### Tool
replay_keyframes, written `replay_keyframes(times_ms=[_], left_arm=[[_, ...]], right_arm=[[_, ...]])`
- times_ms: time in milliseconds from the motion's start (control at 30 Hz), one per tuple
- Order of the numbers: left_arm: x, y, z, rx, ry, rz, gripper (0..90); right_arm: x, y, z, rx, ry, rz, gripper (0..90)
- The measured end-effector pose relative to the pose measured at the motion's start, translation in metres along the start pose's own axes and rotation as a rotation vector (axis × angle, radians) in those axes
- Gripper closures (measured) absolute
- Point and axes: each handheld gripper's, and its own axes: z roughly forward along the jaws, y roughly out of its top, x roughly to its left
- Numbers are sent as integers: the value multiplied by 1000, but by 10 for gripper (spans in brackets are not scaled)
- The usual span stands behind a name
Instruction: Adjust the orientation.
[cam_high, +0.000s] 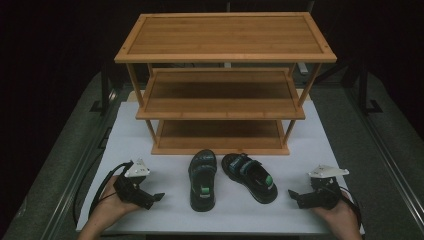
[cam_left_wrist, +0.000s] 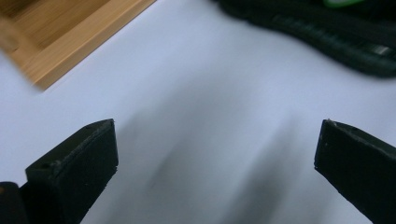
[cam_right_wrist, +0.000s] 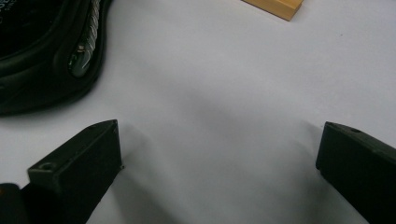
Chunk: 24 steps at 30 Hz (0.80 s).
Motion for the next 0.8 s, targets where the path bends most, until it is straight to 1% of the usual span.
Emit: replay_keyframes(times_ms=[33, 67, 100, 133, 233, 267, 300, 333, 367, 433, 500, 533, 567, 700, 733, 767, 800], left_arm=[[0, 0, 0, 0, 0, 0, 0], [2, -7, 0, 3, 18, -7, 0], [2, -7, 0, 3, 18, -7, 0], [3, -12, 1, 2, 28, -27, 0], [5, -23, 2, -5, 24, -62, 0], [6, -27, 3, -3, 31, -71, 0], [7, -31, 4, -10, 30, -79, 0], [7, -35, 3, -37, 28, -88, 0], [7, -36, 3, -45, 28, -90, 0], [7, -38, 4, -62, 27, -77, 0], [8, -39, 4, -72, 22, -74, 0], [7, -39, 4, -73, 24, -73, 0], [7, -40, 4, -75, 24, -72, 0], [8, -40, 4, -74, 21, -75, 0], [8, -40, 4, -74, 20, -75, 0], [8, -40, 4, -74, 20, -75, 0], [8, -40, 4, -74, 21, -76, 0]], right_arm=[[0, 0, 0, 1, 0, 0, 0], [0, 0, 0, 2, -1, -2, 0], [0, 0, 0, 2, -1, -2, 0], [0, 0, 0, 2, -2, -4, 0], [0, 0, 0, 2, 0, 0, 0], [0, 0, 0, 3, 1, 0, 0], [-1, 0, 0, 1, 2, -2, 4], [-1, 1, -1, 3, 4, -2, 11], [-1, 1, -1, 4, 6, -1, 32], [-1, 2, -5, -2, 16, -15, 144], [-1, 4, -8, -4, 23, -9, 154], [-1, 5, -9, -3, 24, -8, 180], [0, 6, -11, -10, 30, -7, 209], [0, 11, -19, -35, 46, 4, 257], [1, 16, -25, -56, 61, -1, 326], [1, 16, -25, -56, 61, -1, 326], [2, 21, -30, -61, 91, -8, 467]])
